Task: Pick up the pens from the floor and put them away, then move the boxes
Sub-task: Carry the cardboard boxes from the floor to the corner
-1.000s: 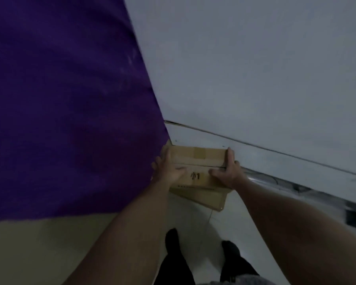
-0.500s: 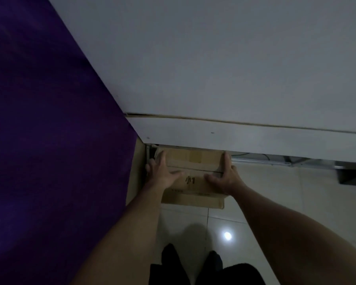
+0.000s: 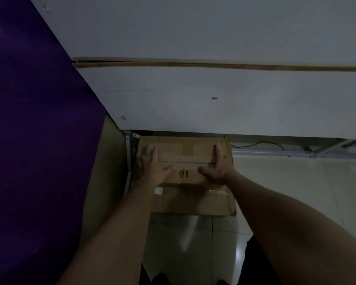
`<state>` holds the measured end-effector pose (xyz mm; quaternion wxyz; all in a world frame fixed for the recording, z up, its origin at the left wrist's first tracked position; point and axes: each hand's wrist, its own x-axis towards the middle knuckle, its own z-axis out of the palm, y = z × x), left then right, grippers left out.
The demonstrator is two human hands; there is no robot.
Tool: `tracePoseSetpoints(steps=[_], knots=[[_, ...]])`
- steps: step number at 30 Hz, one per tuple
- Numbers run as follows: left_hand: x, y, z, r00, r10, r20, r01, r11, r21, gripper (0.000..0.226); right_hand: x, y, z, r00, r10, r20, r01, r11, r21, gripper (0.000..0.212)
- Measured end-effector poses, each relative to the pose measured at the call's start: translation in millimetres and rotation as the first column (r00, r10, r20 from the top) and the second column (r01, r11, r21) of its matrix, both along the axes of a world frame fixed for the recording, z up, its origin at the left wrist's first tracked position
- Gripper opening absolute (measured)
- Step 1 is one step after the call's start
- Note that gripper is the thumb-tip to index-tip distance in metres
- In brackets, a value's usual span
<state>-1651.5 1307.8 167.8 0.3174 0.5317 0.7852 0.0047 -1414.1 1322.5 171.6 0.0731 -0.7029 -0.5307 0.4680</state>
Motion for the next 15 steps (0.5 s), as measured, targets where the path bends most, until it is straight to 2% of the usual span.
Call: tracePoseSetpoints(steps=[6, 9, 15], knots=[[0.0, -6.2, -39.9, 0.995, -0.034, -0.091, 0.046, 0.990, 0.131, 0.107, -4.8, -11.0, -45.0, 0.992, -0.037, 0.118, 0.019, 0.988, 0.155, 0.108], [-1.2, -6.3, -48.2, 0.997, -0.009, -0.074, 0.024, 0.978, 0.209, 0.107, -5.2, -12.2, -52.1, 0.985, -0.059, 0.160, 0.017, 0.967, 0.253, 0.102], [2.5, -7.8, -46.6, 0.992, 0.018, -0.121, 0.013, 0.969, 0.247, 0.098, -3.9, -13.6, -52.2, 0.982, -0.075, 0.175, 0.011, 0.940, 0.341, 0.094]])
